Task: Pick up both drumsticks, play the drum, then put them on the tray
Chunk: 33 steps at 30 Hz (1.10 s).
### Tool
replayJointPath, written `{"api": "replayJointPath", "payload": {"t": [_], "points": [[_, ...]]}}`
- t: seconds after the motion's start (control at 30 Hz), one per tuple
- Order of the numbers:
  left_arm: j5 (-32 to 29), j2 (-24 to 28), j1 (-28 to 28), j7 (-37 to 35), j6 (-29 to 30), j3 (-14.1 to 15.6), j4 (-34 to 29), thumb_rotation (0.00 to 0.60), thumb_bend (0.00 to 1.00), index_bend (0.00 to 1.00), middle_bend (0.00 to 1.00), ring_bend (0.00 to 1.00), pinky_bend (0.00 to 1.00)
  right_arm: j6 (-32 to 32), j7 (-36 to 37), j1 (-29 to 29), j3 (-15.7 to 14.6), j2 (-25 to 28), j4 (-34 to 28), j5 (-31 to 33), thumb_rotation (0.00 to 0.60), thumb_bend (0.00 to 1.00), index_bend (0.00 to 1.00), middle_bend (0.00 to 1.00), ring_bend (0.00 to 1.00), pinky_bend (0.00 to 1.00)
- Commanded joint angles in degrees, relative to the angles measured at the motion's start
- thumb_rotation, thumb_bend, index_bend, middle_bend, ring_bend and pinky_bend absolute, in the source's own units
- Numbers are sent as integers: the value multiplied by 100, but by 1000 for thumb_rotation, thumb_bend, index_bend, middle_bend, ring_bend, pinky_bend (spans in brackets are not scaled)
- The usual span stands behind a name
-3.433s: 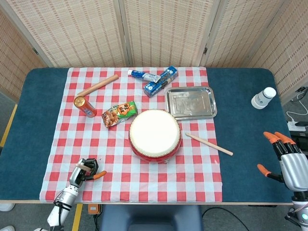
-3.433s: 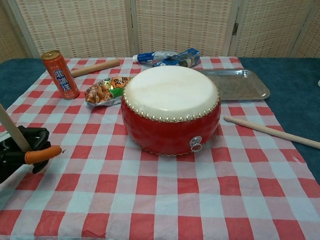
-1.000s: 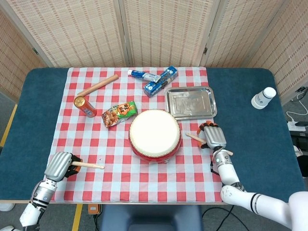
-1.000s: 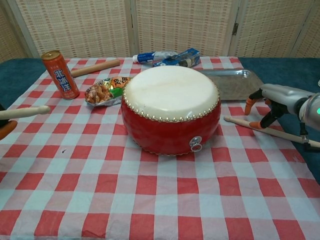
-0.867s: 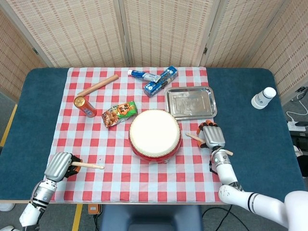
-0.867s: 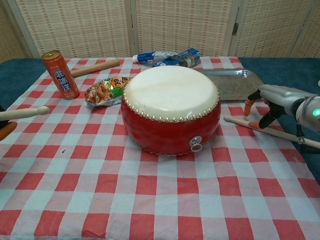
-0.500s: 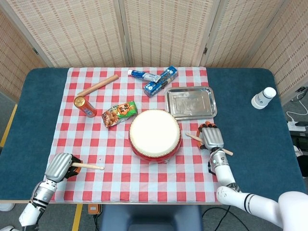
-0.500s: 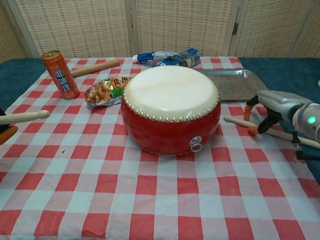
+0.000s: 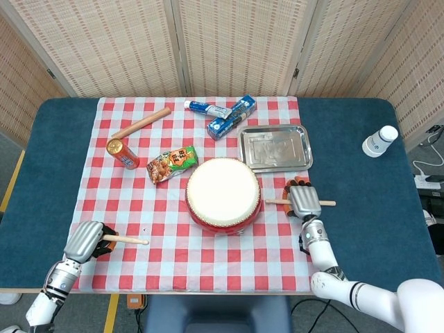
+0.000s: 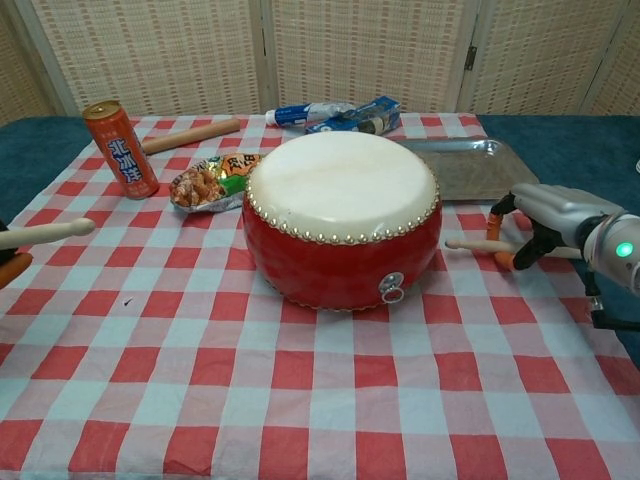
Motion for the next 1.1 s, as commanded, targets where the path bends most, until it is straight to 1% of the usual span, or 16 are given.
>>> {"api": "replayJointPath", "payload": {"t": [0.03,0.07,0.17,0.23,0.33,0.37,0.4,0.47,0.5,0.57,0.6,0.7,0.8,0.93,1.03,1.1], "points": [[1,16,4,-3,0,4,-15,600,598,1000,1000,1000,1000,305,702,-354,149,602,-927,-364,600,400,620,231,32,164],[-3,20,5,-2,0,3,-21,600,598,1000,1000,1000,1000,306,948,-444,193,776,-1171,-416,600,400,620,231,35,164],[-12,25,7,-15,-1,-1,-53,600,598,1000,1000,1000,1000,95,2219,-789,398,1397,-1920,-597,600,400,621,231,62,164],[-13,32,1,-39,-17,1,-81,600,599,1000,1000,1000,1000,-237,3520,-1050,574,1795,-2253,-807,600,400,621,237,93,173],[-2,37,-14,-27,-38,4,-115,600,597,1000,1000,1000,1000,-813,5634,-1370,730,2187,-2245,-1426,600,400,626,285,168,224],[-1,38,-18,-21,-40,1,-128,600,595,1000,1000,1000,1000,-987,6344,-1446,766,2275,-2185,-1662,600,401,628,302,196,243],[2,39,-21,-11,-42,0,-147,600,592,1000,1000,1000,1000,-1137,7245,-1524,790,2334,-2026,-2017,600,401,630,315,220,259],[6,49,-27,5,-49,1,-179,600,587,1000,1000,1000,1000,-1209,8469,-1582,699,2321,-1676,-2664,600,400,620,333,251,285],[4,60,-32,12,-56,0,-201,600,586,1000,1000,1000,1000,-1176,9246,-1574,560,2285,-1397,-3139,600,400,611,340,262,297],[1,77,-40,30,-66,-3,-233,600,585,1000,1000,1000,1000,-943,10503,-1538,371,2172,-985,-3707,600,400,596,350,278,314],[-3,91,-43,43,-70,-5,-254,600,585,1000,1000,1000,1000,-765,11184,-1473,177,2077,-639,-4084,600,400,593,356,285,322],[-18,117,-48,67,-81,-11,-298,600,584,1000,1000,1000,1000,-226,12672,-1311,-201,1790,188,-4650,600,401,583,366,299,335],[-33,128,-51,70,-100,-9,-325,600,582,1000,1000,1000,1000,-54,13332,-1096,-521,1459,901,-4878,600,400,574,373,307,339],[-36,123,-59,60,-137,8,-322,600,582,1000,1000,1000,1000,236,14122,-904,-742,1114,1486,-4938,600,401,553,376,317,341],[-32,121,-78,36,-192,28,-297,600,582,1000,1000,1000,1000,475,14580,-788,-875,850,1949,-4967,600,400,513,377,320,341],[-21,118,-86,21,-207,36,-276,600,582,1000,1000,1000,1000,644,14887,-732,-972,662,2271,-4984,600,378,486,377,320,341]]}}
